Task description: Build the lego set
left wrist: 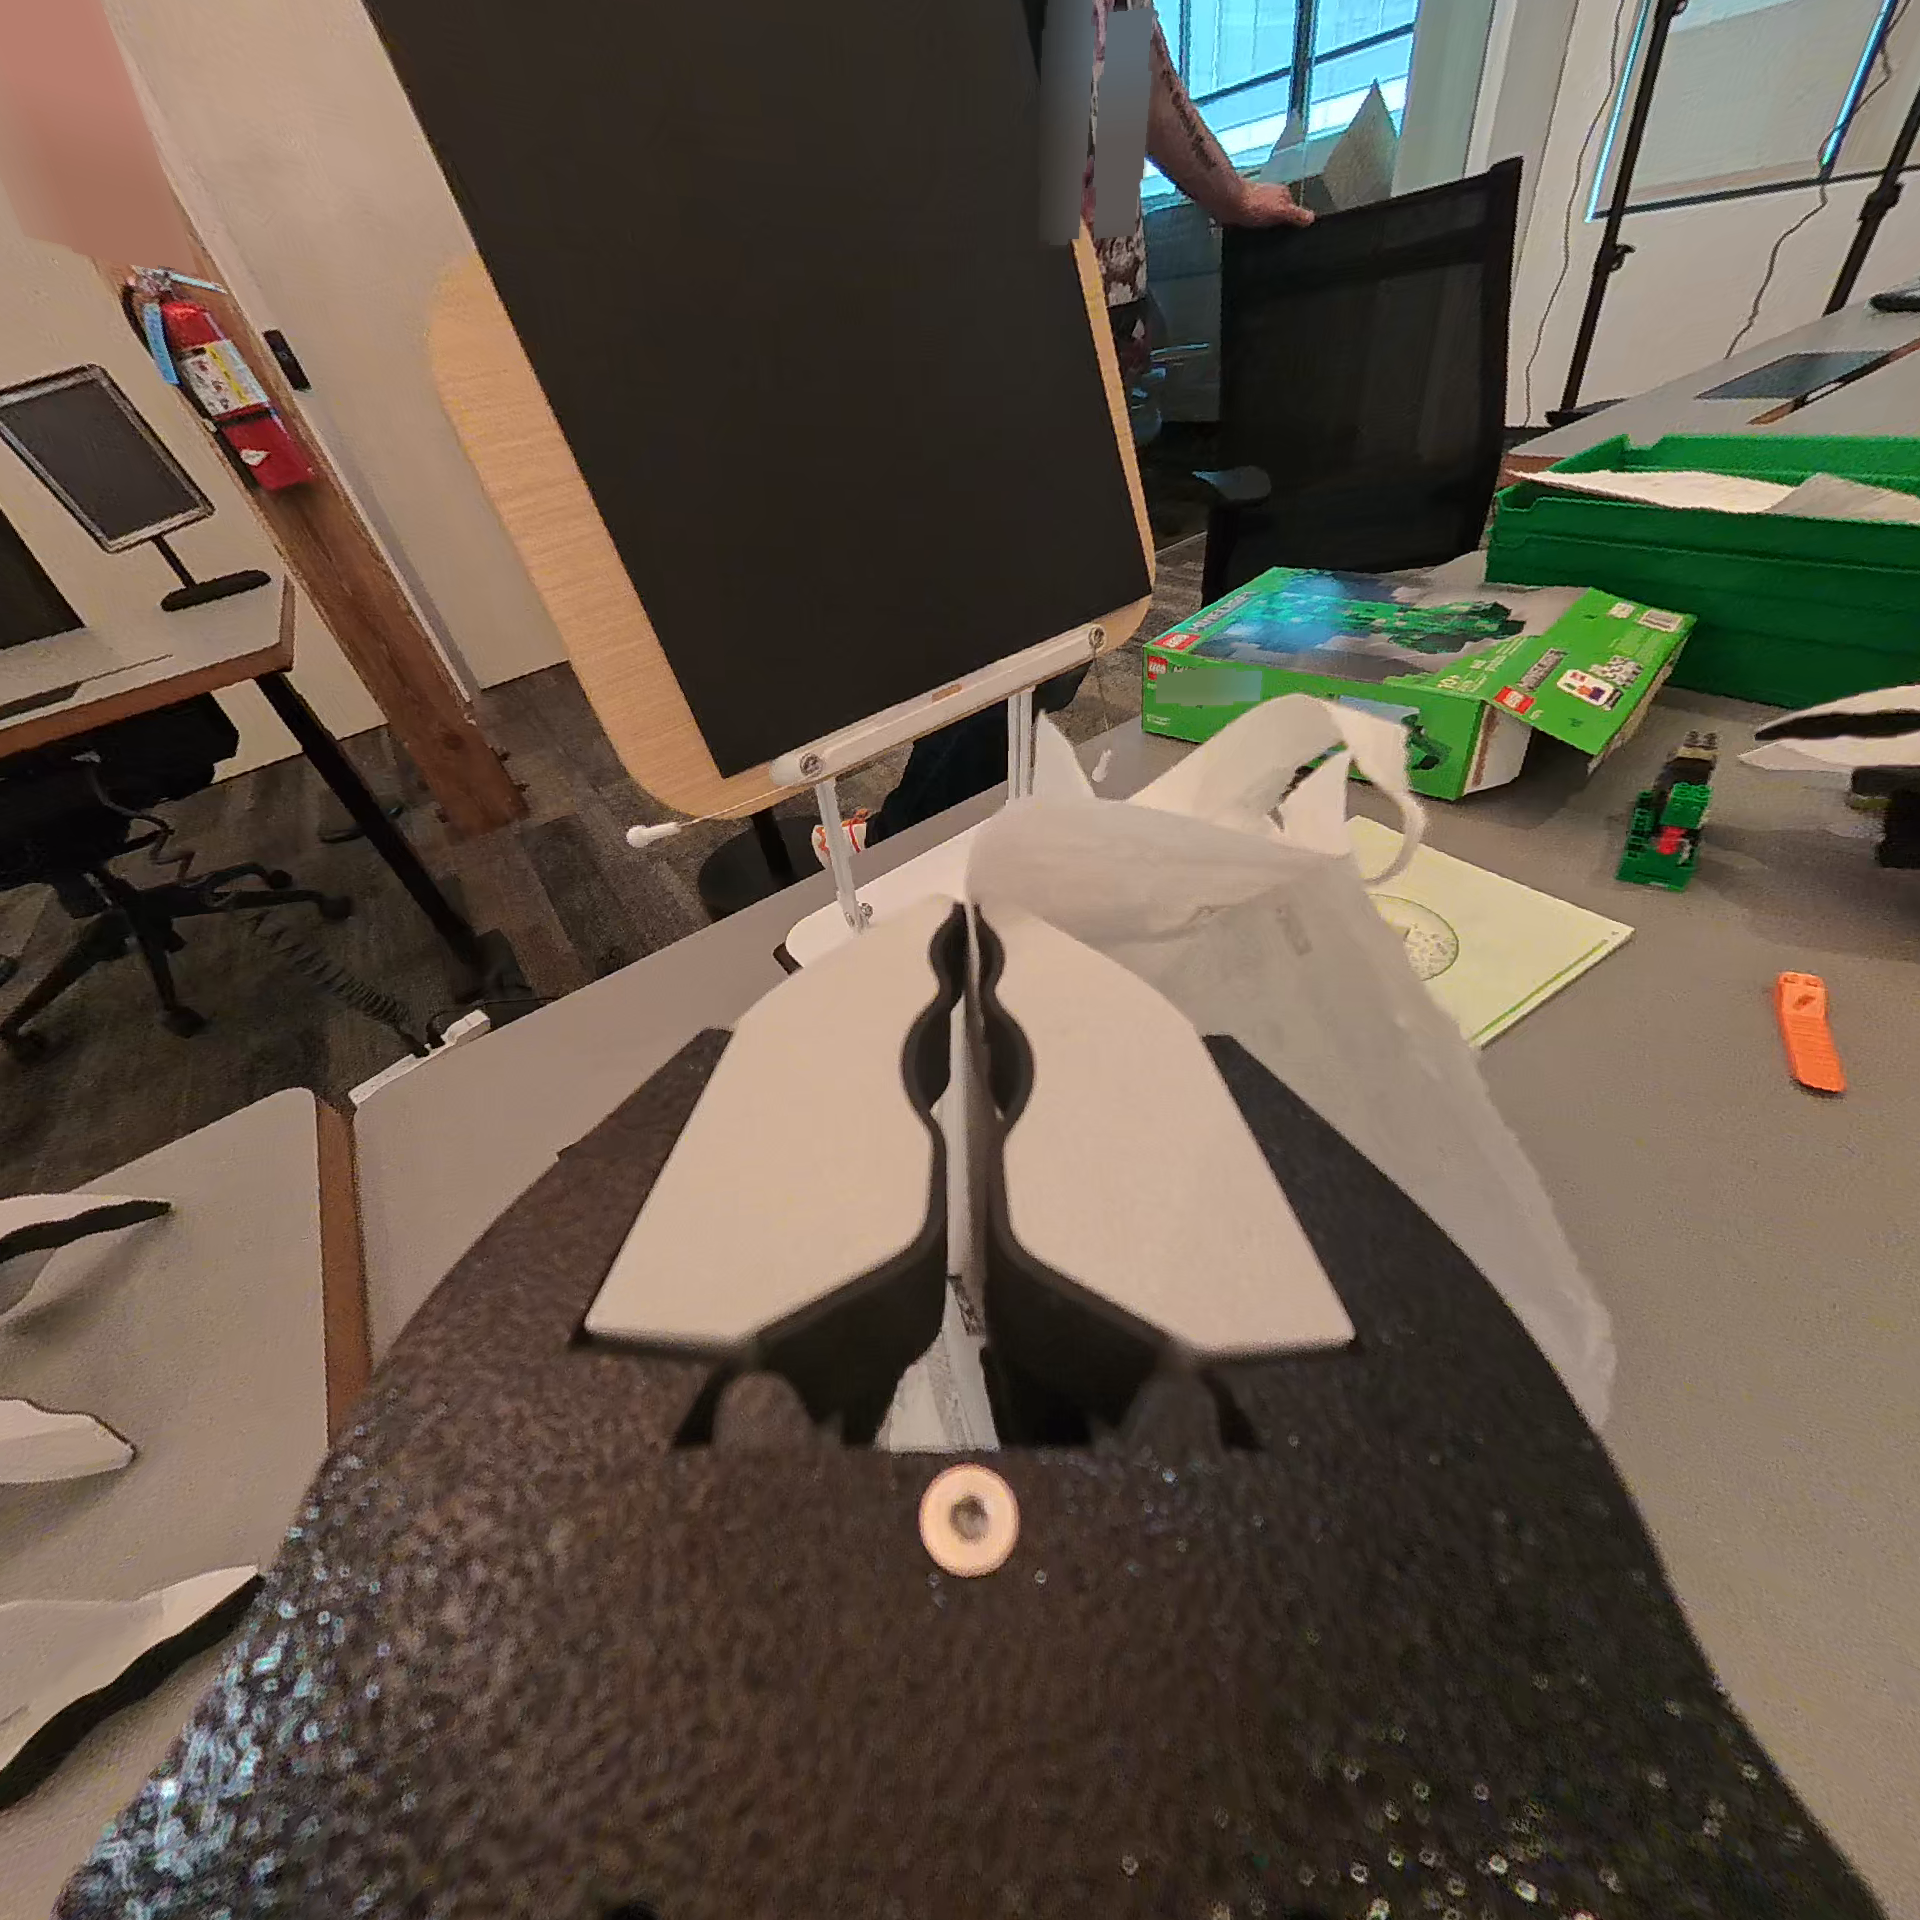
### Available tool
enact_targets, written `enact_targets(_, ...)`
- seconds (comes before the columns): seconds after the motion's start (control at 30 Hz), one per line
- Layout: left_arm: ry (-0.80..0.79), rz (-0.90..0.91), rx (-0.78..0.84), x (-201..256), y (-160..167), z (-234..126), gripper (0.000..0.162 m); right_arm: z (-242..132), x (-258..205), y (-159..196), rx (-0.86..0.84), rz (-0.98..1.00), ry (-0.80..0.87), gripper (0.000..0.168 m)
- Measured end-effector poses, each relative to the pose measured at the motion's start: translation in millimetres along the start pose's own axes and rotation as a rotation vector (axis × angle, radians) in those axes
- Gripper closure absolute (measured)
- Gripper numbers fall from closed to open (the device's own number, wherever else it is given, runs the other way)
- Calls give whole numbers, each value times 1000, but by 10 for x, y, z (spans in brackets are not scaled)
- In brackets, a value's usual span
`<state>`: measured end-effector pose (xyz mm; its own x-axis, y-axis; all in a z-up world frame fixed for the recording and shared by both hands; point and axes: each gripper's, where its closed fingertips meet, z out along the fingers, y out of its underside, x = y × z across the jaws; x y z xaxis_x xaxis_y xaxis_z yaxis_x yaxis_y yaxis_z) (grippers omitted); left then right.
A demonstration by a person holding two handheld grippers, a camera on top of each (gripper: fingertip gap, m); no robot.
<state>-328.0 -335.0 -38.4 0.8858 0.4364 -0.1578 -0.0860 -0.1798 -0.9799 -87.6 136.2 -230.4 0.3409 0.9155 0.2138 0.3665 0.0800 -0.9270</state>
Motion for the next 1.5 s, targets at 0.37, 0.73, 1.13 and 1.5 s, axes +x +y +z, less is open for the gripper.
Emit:
enact_targets(0.37, 2, -11, 18, -20, -22, -34, 162, 10, -35, 126, -45, -277, -99, 144)
enact_targets(0.73, 3, -6, 11, -14, -12, -17, 162, 23, -25, 15, 30, -290, -11, 141)
enact_targets(1.13, 9, -6, 2, -4, 6, 10, 162, 17, -48, -13, 49, -290, 22, 144)
enact_targets(1.5, 11, -5, 1, 1, 8, 11, 162, -22, -63, -70, 85, -254, 23, 144)
